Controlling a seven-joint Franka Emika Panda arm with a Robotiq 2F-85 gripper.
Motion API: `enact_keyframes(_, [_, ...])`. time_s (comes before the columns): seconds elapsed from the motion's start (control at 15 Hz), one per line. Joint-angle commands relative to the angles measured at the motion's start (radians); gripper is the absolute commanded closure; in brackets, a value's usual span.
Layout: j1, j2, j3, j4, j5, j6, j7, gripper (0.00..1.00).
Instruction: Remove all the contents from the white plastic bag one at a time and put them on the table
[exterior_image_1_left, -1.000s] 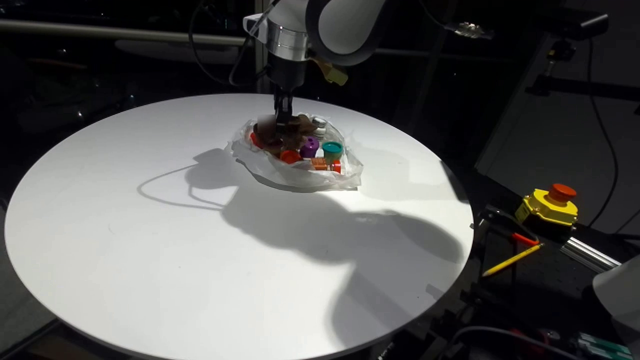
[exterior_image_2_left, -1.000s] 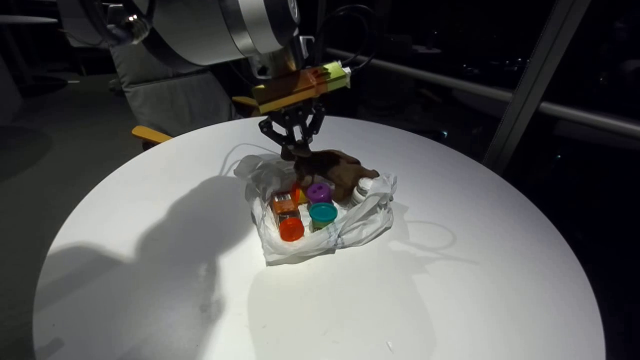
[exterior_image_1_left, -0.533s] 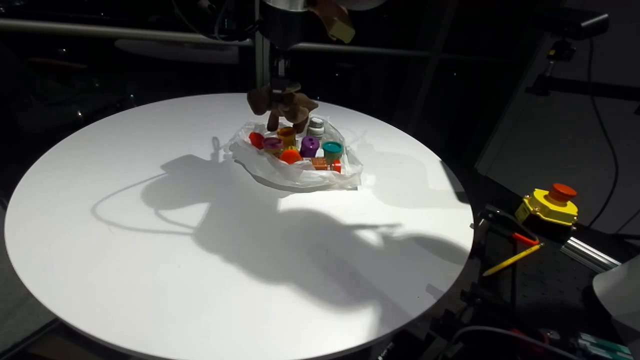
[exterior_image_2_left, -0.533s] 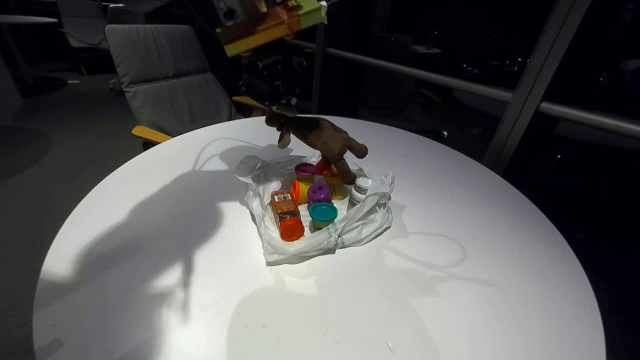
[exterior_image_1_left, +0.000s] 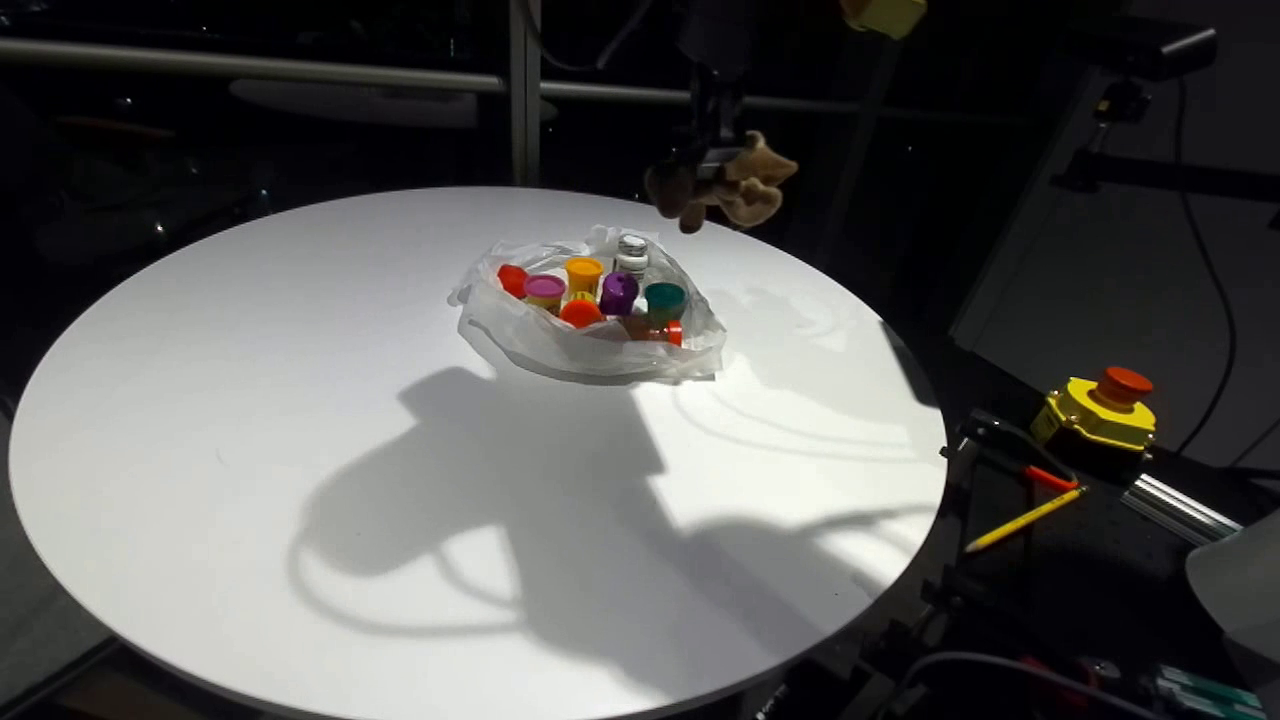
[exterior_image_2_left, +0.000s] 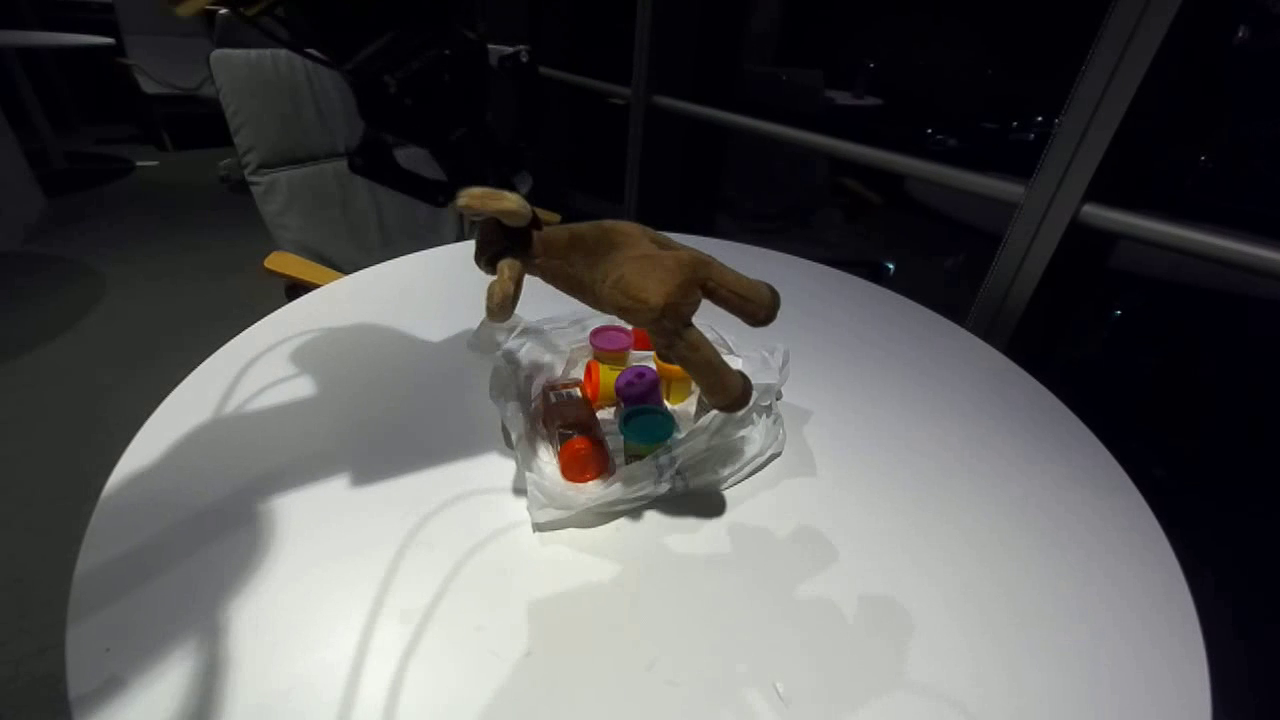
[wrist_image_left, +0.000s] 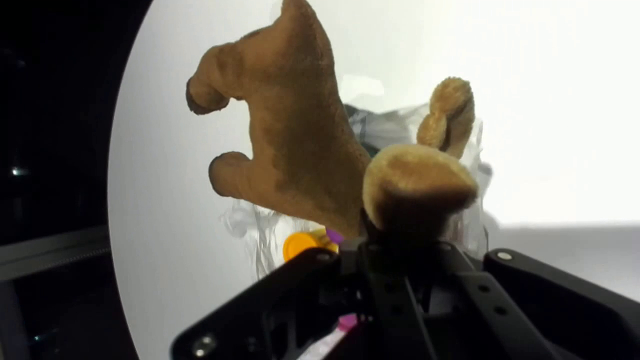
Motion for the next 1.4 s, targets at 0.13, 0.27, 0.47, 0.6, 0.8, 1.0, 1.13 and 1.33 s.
enact_keyframes(0.13, [-0.072, -0.083, 0.022, -0.177, -0.042, -0.042, 0.133, 0.94])
enact_keyframes(0.27, [-0.111, -0.012, 0.001, -0.194, -0.068, 0.001, 0.163, 0.94])
enact_keyframes(0.47, [-0.163, 0.103, -0.034, -0.194, -0.149, 0.083, 0.222, 0.94])
enact_keyframes(0.6, [-0.183, 0.172, -0.058, -0.173, -0.237, 0.157, 0.291, 0.94])
enact_keyframes(0.8, [-0.192, 0.239, -0.074, -0.152, -0.301, 0.255, 0.34, 0.94])
enact_keyframes(1.0, [-0.196, 0.263, -0.068, -0.156, -0.269, 0.362, 0.296, 0.63])
enact_keyframes(1.13, [-0.197, 0.228, -0.056, -0.169, -0.239, 0.382, 0.272, 0.56])
enact_keyframes(1.33, [-0.183, 0.163, -0.037, -0.163, -0.116, 0.349, 0.223, 0.32])
